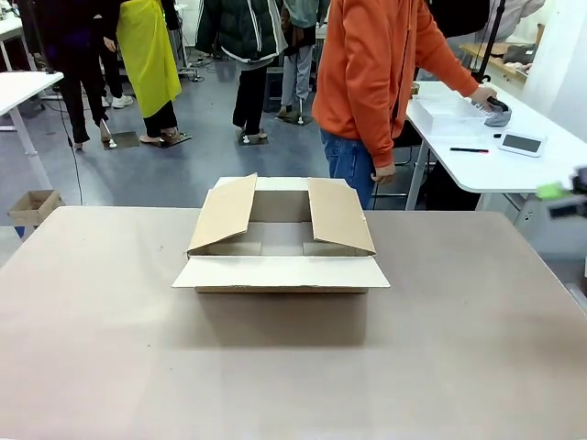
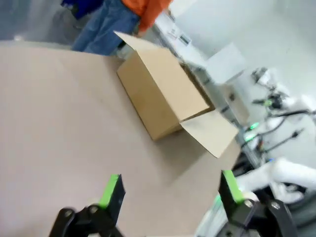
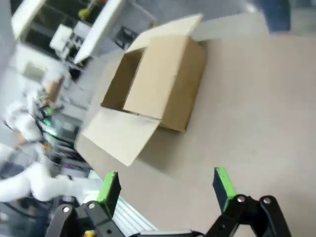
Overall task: Pack the gift set into the box.
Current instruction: Place both hands on the side flaps of the Package Box and spread them outward.
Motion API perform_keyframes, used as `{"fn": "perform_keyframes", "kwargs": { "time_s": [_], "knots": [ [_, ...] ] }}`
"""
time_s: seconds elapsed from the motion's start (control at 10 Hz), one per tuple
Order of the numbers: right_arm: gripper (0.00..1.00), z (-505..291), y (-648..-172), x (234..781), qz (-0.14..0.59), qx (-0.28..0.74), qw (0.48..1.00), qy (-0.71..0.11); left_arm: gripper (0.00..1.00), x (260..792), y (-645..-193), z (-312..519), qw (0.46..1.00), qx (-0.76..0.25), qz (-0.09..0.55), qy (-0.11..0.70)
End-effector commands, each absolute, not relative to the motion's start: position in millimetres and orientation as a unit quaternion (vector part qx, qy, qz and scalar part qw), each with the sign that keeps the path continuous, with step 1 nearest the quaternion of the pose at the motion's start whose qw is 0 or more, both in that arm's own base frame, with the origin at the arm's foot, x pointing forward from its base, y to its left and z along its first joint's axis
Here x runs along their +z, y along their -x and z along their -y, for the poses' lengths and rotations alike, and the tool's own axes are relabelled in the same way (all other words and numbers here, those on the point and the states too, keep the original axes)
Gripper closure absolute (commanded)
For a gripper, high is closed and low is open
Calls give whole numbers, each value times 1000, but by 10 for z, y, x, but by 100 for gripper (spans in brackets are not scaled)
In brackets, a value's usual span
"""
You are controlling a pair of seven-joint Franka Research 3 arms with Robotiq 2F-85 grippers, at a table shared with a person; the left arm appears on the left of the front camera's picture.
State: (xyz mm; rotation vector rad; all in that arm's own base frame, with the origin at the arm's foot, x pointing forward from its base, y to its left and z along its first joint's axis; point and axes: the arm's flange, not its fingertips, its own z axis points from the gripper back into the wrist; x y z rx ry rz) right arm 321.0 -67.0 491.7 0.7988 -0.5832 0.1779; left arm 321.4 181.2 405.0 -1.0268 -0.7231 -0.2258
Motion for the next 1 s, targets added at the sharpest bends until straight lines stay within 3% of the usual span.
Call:
{"fn": "perform_keyframes", "kwargs": {
  "time_s": [0.0,0.3,0.4,0.5,0.8,0.9],
  "knots": [
    [0,-489,-3062,5037,298,150,889,-313,0,4588,-2775,-279,842,-175,315,400],
    [0,-1516,-2788,4867,321,251,886,-222,0,4555,-2829,390,839,-253,279,392],
    [0,-1349,-2774,4848,332,224,893,-204,0,4954,-3407,-300,840,-215,305,394],
    [0,-1563,-2967,5300,298,255,885,-251,0,4954,-3407,-300,840,-215,305,394],
    [0,-1991,-3035,5219,320,275,886,-195,0,4986,-3396,-159,846,-214,298,387],
    [0,-2192,-3112,5193,339,275,880,-189,0,5168,-3586,83,868,-200,279,360]
  ]
}}
